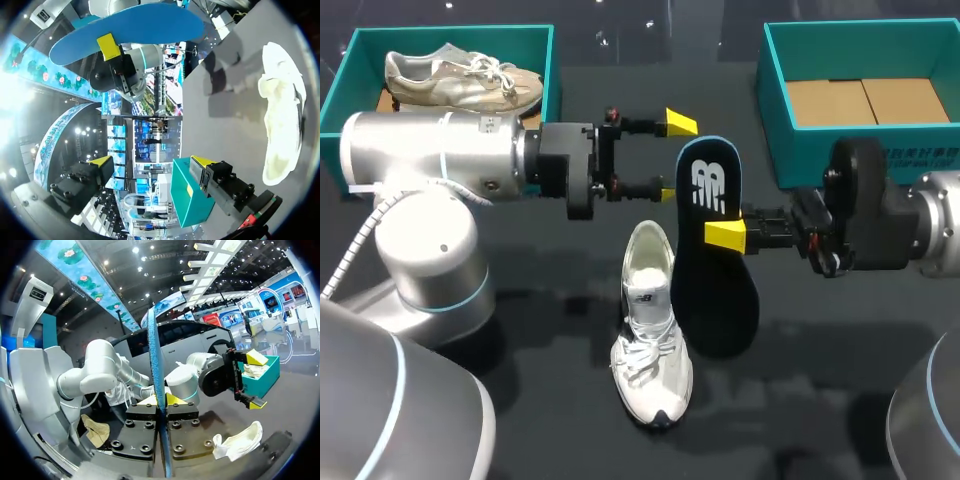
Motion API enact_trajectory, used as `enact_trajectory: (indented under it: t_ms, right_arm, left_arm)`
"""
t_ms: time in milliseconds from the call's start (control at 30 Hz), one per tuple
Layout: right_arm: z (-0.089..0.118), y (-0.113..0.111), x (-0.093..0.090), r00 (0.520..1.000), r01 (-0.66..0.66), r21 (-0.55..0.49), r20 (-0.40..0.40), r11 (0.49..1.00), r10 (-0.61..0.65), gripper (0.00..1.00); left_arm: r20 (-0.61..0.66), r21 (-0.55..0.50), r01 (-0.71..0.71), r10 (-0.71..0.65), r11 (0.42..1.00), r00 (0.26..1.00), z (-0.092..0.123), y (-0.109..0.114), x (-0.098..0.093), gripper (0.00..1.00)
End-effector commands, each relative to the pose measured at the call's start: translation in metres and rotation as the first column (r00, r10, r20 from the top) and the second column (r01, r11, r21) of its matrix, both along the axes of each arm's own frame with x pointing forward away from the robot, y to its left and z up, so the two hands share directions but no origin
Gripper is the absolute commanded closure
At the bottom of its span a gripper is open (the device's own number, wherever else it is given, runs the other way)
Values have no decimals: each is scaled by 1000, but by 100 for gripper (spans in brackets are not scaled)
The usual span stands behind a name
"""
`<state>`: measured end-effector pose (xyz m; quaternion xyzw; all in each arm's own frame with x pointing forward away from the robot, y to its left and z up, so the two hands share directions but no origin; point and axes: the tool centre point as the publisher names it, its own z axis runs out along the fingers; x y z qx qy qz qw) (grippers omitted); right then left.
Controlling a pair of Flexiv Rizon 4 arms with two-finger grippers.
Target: Take the shoe out of the shoebox, open the shoe tongue, remove and reinsert the insole, then place the shoe into the shoebox
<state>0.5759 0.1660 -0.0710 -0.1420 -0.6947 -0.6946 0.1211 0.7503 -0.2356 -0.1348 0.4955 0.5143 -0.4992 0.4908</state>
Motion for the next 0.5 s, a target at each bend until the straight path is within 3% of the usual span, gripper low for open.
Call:
enact_trajectory:
  t_ms: [33,267,433,500]
  right_arm:
    - [-1,-19,23,998,-30,38,-52,999,32,100]
    - [-12,-44,49,973,-24,156,-223,988,58,100]
    - [-14,-62,70,937,-17,166,-341,986,73,100]
    - [-15,-70,79,903,-18,148,-423,989,80,100]
  left_arm:
    - [10,-29,-7,7,1000,1000,-1,2,4,0]
    - [26,-11,-29,29,1000,999,1,8,17,0]
    - [38,6,-41,41,999,998,-2,11,23,0]
    - [40,11,-44,44,999,998,-2,13,24,0]
